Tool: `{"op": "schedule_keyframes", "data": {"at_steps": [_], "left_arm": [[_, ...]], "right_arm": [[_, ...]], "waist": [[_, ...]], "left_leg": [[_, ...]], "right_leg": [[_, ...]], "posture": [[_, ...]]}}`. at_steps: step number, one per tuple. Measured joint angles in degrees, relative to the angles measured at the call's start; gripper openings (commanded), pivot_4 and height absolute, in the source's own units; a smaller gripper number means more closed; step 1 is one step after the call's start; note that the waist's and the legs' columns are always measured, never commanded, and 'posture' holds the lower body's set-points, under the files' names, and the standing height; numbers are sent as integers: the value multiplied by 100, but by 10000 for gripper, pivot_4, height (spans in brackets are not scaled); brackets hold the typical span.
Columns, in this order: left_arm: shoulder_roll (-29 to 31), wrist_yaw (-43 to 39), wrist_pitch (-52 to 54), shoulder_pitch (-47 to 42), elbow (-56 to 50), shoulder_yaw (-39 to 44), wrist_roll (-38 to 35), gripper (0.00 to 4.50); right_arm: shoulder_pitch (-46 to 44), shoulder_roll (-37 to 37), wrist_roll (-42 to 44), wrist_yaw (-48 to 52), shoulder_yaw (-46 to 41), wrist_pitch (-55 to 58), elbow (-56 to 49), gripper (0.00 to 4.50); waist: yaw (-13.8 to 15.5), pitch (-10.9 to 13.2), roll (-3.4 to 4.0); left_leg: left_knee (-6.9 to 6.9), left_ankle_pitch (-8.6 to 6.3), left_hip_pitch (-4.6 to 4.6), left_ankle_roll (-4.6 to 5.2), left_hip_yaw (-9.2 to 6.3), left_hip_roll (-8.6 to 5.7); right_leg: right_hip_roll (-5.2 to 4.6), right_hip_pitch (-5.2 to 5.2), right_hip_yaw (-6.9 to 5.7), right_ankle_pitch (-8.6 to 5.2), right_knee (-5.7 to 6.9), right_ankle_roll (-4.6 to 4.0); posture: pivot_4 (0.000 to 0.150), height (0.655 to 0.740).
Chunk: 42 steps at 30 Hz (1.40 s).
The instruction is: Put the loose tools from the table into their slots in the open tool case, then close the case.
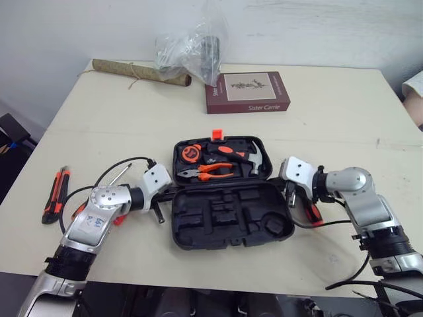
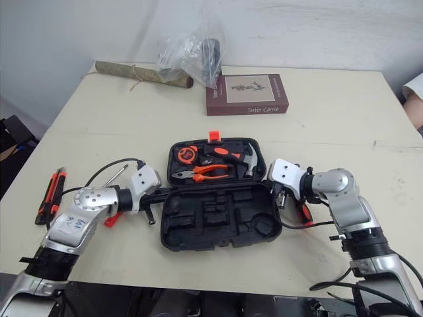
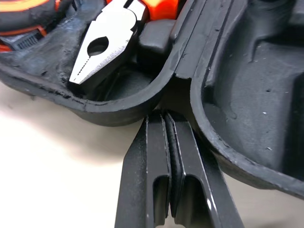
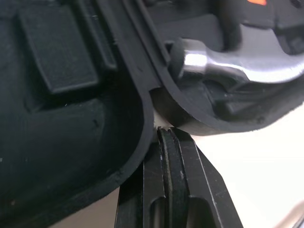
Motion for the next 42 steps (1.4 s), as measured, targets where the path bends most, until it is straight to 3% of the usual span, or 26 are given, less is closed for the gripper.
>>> {"op": "schedule_keyframes", "data": {"at_steps": [10, 27, 32, 33, 36, 39, 40, 42], "left_arm": [[17, -71, -345, 130, 70, 100, 147, 567], [85, 104, 1, 663, -619, 345, 148, 567], [403, -90, 206, 1577, -1267, 1053, -305, 567], [496, -176, 294, 1822, -1388, 1309, -478, 2862], [677, -558, 416, 2561, -1865, 2395, -1153, 12696], [633, -836, 148, 3027, -1941, 3687, -1723, 26422], [630, -871, 54, 3079, -1879, 3952, -1779, 29387], [688, -1053, -415, 3424, -1253, 4780, -1802, 38697]], "right_arm": [[963, -258, 269, -133, -112, 474, -1291, 0], [832, -258, 297, -404, -94, -2, -835, 0], [966, -365, 869, -254, -545, 22, -895, 0], [1048, -452, 1068, -200, -797, 21, -940, 0], [1308, -583, 2000, 89, -1629, 223, -1354, 9740], [1851, -859, 2536, 376, -2325, 274, -1671, 24820], [1963, -898, 2566, 409, -2471, 261, -1680, 28025], [2625, -1065, 2571, 608, -2993, -25, -1623, 38208]], "waist": [[-28, 0, 0], [-36, 0, -1], [-63, 6, 1], [-45, 13, 1], [-23, 32, -8], [57, 33, -9], [67, 33, -8], [105, 33, -8]], "left_leg": [[-6, -2, 5, -3, 5, 3], [-9, -6, 14, -3, 20, 9], [-17, -11, 5, -6, 24, 18], [-16, -11, 4, -5, 23, 20], [-10, -12, 0, -4, 13, 26], [-1, -25, 1, 2, 10, 26], [-1, -27, 1, 3, 12, 26], [-8, -38, 6, 1, 21, 26]], "right_leg": [[2, 0, 3, 0, -2, 0], [3, -1, 16, 0, -4, -1], [5, -14, 19, 0, -10, -4], [5, -13, 17, 0, -14, -4], [-2, -4, 13, 3, -27, -9], [-7, 2, 10, 3, -49, -10], [-5, 1, 10, 3, -49, -10], [-3, -1, 15, 3, -55, -10]], "posture": [[1500, 7400], [1500, 7400], [1500, 7400], [1500, 7400], [1500, 7400], [1500, 7400], [1500, 7400], [1500, 7400]]}}
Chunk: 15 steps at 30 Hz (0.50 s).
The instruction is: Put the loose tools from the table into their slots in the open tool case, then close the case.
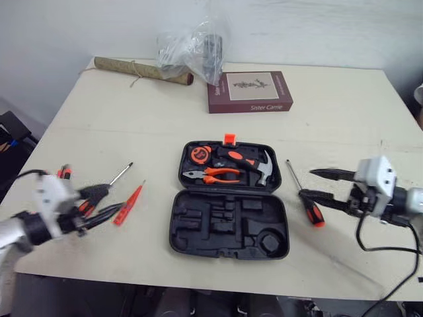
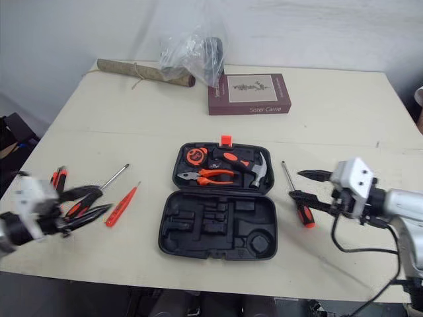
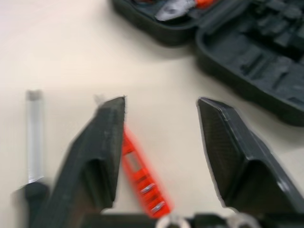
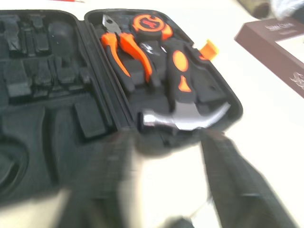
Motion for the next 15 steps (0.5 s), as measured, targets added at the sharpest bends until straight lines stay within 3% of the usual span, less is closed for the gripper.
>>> {"op": "schedule_keyframes", "data": {"at_steps": [2, 10, 15], "left_arm": [[138, -118, -375, 297, 847, 531, 97, 44310], [1019, 119, -1798, 673, 4424, 2133, 319, 44310], [1212, 235, -2297, 883, 5593, 2356, 360, 44310]], "right_arm": [[425, 4, 39, 209, -420, -330, 239, 44247], [1596, 234, 63, 449, -1978, -2044, 2254, 44247], [1919, 241, 0, 430, -2235, -2680, 3187, 44247]], "waist": [[6, 0, -1], [-11, 5, -22], [-75, 6, -19]], "left_leg": [[-5, -6, 2, 5, 13, 1], [-1, -57, 9, 39, 40, 2], [-5, -72, 17, 11, 38, 3]], "right_leg": [[14, -5, -8, -1, -4, -2], [-29, -14, 0, 1, -11, 4], [-46, -16, 13, -1, 3, 1]], "posture": [[1500, 7400], [1500, 7400], [1500, 7400]]}}
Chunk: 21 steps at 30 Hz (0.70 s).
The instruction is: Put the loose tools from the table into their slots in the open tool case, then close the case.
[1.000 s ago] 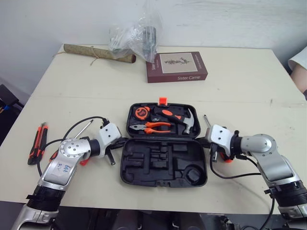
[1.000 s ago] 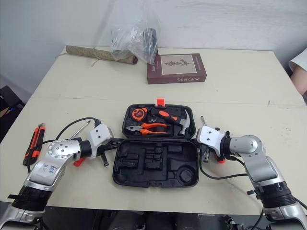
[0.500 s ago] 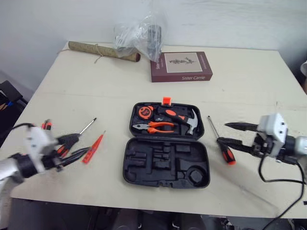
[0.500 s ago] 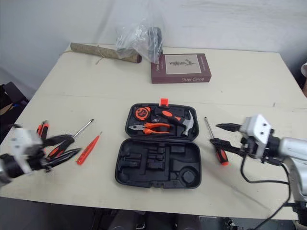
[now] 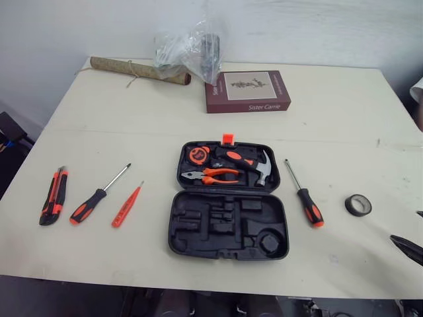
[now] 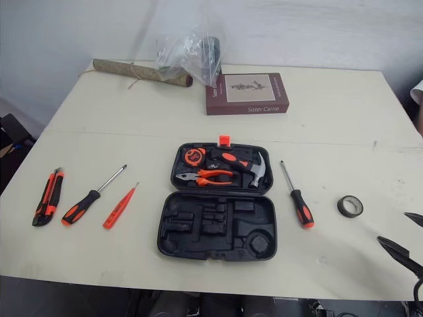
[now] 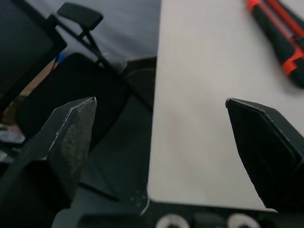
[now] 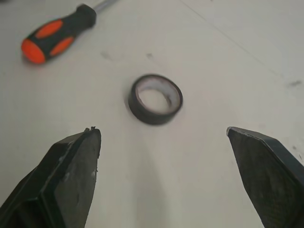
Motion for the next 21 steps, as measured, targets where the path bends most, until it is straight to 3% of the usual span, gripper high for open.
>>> {"op": "schedule_keyframes", "data": {"at_steps": [4, 11, 16, 21], "left_arm": [[-6, -127, 12, 8, -88, -78, -70, 44310], [-115, -535, 1583, -323, -2794, -1407, -612, 44310], [150, 103, 3190, -836, -4299, -2362, -725, 44310], [307, 554, 4246, -1332, -4524, -3251, -562, 44310]], "right_arm": [[-14, 76, 15, -102, 57, -94, -41, 44247], [-662, 741, 1142, -339, 1363, 992, -2542, 44247], [-1398, 1057, 1557, -408, 2214, 1164, -3658, 44247], [-1623, 1321, 1803, -306, 3029, 1367, -4306, 44247]], "waist": [[-61, -1, 0], [-91, 6, 13], [-66, 5, 12], [-60, 7, 14]], "left_leg": [[-1, 0, 3, -7, -5, 0], [0, 32, -2, -17, -3, 0], [-1, 37, -6, -14, -7, 1], [2, 38, -9, -15, -5, 3]], "right_leg": [[-7, 0, -1, -2, 9, -4], [-6, -8, 8, -3, 21, -7], [15, -1, 2, -2, 27, -5], [55, -4, 7, -2, 33, -5]], "posture": [[1500, 7400], [1500, 7400], [1500, 7400], [1500, 7400]]}}
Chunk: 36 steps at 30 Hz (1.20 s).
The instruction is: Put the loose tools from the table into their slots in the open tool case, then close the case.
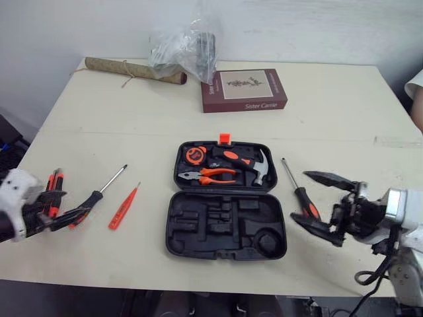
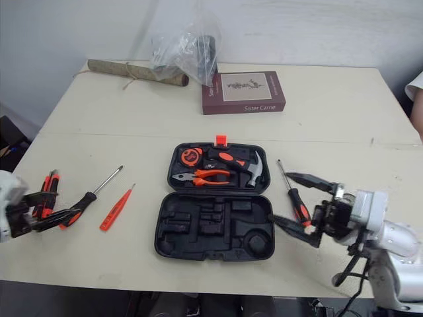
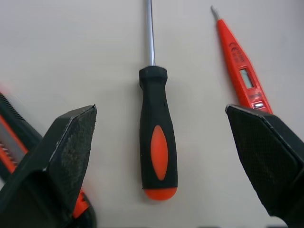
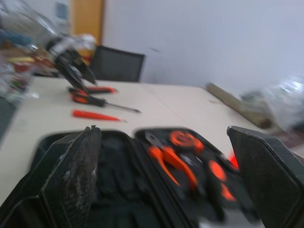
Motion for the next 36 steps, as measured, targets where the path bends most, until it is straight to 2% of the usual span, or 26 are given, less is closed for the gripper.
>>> {"op": "schedule_keyframes", "data": {"at_steps": [6, 7, 9, 13, 15, 19, 24, 28, 32, 36], "left_arm": [[13, 288, 392, -668, 329, -935, 443, 44310], [34, 293, 420, -778, 370, -1032, 504, 39125], [84, 298, 493, -889, 405, -1146, 612, 32225], [142, 288, 636, -925, 437, -1158, 694, 13012], [147, 275, 631, -927, 439, -1152, 717, 7833], [59, 195, 351, -962, 478, -1149, 747, 7888], [-123, -298, -575, -1384, 411, -1066, 571, 7888], [-68, -1062, -902, -2184, -486, -1176, 72, 7888], [68, -1744, -869, -3168, -1084, -2460, 188, 7888], [-101, -1913, -380, -4133, -1274, -3776, 647, 7888]], "right_arm": [[-254, 94, 56, 165, 518, 23, -269, 44247], [-287, 93, 56, 164, 511, 23, -253, 45000], [-313, 77, 56, 166, 498, 23, -245, 45000], [-169, -7, 52, 166, 350, 19, -244, 45000], [-92, -20, 26, 162, 340, 9, -245, 45000], [47, -26, -7, 118, 279, -1, -245, 45000], [265, -67, -159, 116, 11, -162, -151, 45000], [391, -126, -324, 111, -264, -270, 195, 45000], [409, -292, -415, 217, -471, -396, 540, 45000], [446, -364, -472, 333, -555, -448, 703, 45000]], "waist": [[-7, -1, -4], [2, -1, -3], [4, 0, -2], [5, 0, -2], [3, 0, -1], [6, 0, -2], [66, -3, -22], [137, -2, -24], [144, 0, -12], [134, 1, -11]], "left_leg": [[4, 1, 1, 1, 4, -1], [3, 1, 3, 0, 3, -1], [3, 3, 3, -3, 3, 0], [4, 3, 3, -2, 7, -3], [4, 3, 6, -1, 8, -2], [6, 4, 5, -2, 8, -1], [14, 4, -6, -2, 3, -1], [23, 4, -4, 0, 7, -5], [22, 11, 0, 3, 15, -7], [23, 18, 0, 7, 27, -4]], "right_leg": [[2, -4, 10, 1, 7, 2], [1, -3, 10, 1, 7, 2], [1, -5, 12, 1, 10, 2], [0, -4, 15, 1, 10, 2], [-1, -4, 18, 1, 10, 2], [-1, -5, 19, 1, 14, 2], [1, -4, 12, 1, 10, 2], [2, 1, 16, 2, 8, 5], [18, 0, 16, 3, 13, 5], [31, -7, 12, 3, 20, 5]], "posture": [[1500, 7400], [1500, 7400], [1500, 7400], [1500, 7400], [1500, 7400], [1500, 7400], [1500, 7400], [1500, 7400], [1500, 7400], [1500, 7400]]}}
